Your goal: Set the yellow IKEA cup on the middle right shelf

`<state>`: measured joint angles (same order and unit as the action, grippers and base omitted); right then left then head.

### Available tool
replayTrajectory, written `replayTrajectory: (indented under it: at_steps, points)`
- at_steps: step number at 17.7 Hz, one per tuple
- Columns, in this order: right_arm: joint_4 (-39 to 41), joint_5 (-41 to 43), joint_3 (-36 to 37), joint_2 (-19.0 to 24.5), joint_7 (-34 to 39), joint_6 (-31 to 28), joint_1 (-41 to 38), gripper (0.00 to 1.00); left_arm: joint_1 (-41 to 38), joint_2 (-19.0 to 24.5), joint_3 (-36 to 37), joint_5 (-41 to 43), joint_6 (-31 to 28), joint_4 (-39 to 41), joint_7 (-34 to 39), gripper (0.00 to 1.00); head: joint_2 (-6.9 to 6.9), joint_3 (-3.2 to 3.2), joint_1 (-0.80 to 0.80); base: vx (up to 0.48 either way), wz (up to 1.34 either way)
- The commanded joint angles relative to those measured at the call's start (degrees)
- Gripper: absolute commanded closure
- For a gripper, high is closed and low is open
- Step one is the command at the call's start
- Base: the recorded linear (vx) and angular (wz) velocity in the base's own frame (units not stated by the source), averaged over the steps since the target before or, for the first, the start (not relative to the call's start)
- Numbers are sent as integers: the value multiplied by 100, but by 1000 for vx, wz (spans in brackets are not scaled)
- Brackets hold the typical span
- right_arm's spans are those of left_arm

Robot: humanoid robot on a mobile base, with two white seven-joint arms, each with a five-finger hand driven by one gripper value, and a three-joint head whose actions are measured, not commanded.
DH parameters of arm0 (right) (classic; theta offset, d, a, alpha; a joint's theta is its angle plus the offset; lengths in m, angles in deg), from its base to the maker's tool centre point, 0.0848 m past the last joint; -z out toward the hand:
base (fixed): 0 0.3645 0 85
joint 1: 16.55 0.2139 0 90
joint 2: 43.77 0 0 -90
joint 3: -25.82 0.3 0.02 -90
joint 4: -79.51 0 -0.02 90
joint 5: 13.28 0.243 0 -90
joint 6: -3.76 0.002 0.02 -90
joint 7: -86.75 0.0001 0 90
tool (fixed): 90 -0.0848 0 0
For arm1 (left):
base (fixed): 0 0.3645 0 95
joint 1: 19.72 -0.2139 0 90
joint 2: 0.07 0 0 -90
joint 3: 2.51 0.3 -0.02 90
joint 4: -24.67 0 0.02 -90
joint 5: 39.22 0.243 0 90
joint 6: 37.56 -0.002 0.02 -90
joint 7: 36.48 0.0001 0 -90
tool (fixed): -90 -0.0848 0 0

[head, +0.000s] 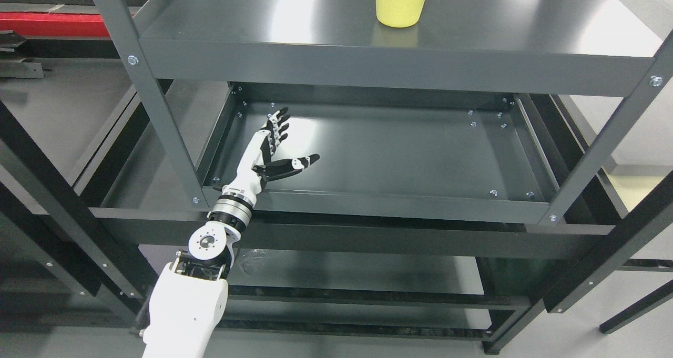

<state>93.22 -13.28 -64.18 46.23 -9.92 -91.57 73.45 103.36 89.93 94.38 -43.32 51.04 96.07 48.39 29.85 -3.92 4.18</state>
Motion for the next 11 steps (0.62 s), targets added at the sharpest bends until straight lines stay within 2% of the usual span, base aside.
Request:
replayTrajectory:
  at_steps: [1, 11]
  points:
    - [0, 141, -97, -100, -1, -4, -79, 1, 172, 100, -505, 41, -36, 49, 3, 1, 0, 0, 0, 0, 0]
    - [0, 141, -97, -100, -1, -4, -79, 1, 182, 100, -514, 32, -45, 32, -6, 1, 0, 0, 0, 0, 0]
